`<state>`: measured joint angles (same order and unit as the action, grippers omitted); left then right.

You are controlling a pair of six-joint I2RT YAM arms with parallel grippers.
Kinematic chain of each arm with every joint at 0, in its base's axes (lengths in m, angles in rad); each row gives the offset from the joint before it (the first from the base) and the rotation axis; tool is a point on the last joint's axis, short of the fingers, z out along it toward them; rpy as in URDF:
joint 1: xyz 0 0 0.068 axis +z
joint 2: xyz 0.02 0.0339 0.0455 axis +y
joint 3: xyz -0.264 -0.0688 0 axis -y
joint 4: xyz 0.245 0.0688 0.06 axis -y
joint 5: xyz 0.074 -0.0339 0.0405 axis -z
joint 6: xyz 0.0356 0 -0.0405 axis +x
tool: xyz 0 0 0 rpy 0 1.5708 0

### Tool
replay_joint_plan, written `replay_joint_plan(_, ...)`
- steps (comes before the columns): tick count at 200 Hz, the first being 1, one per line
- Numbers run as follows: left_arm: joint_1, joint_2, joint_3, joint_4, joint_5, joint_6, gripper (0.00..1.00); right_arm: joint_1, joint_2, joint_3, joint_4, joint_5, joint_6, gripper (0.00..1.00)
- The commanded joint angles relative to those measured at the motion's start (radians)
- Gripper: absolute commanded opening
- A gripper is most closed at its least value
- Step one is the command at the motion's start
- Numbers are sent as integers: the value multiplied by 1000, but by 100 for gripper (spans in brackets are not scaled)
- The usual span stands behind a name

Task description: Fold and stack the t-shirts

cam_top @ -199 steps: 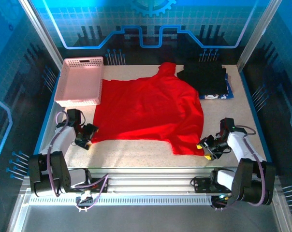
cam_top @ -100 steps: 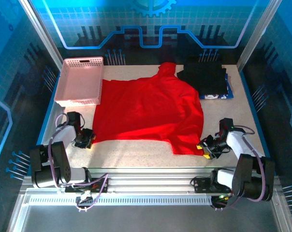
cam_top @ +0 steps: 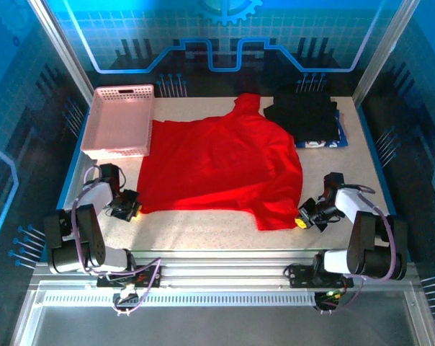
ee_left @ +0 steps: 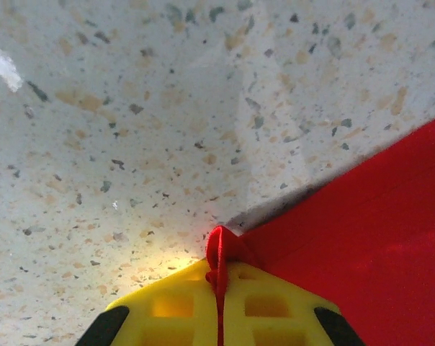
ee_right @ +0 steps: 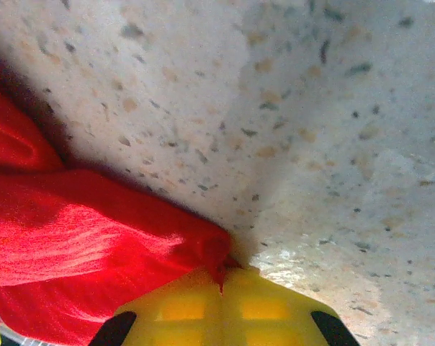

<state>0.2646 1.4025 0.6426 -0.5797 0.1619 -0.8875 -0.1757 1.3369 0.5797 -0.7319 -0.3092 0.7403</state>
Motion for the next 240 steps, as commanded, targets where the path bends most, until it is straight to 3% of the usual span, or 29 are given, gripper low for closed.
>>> replay_joint_plan(1,-45,22,-12,158,82,87,0,14,-80,54,-104,81,-20,0)
replay_joint_plan(64,-140,-149,19,-22,4,104,0,15,-349,147,-432,169,13,0)
replay_joint_plan(136,-148,-249,23,-136,-57,89,0,15,-345,286,-480,217,14,0)
replay_joint_plan(176,-154,-229,50,-115,-60,91,0,25,-240,295,-315,145,4,0)
replay_joint_plan(240,-184,-79,229,-74,-117,149,0,133,224,737,-264,146,-135,0)
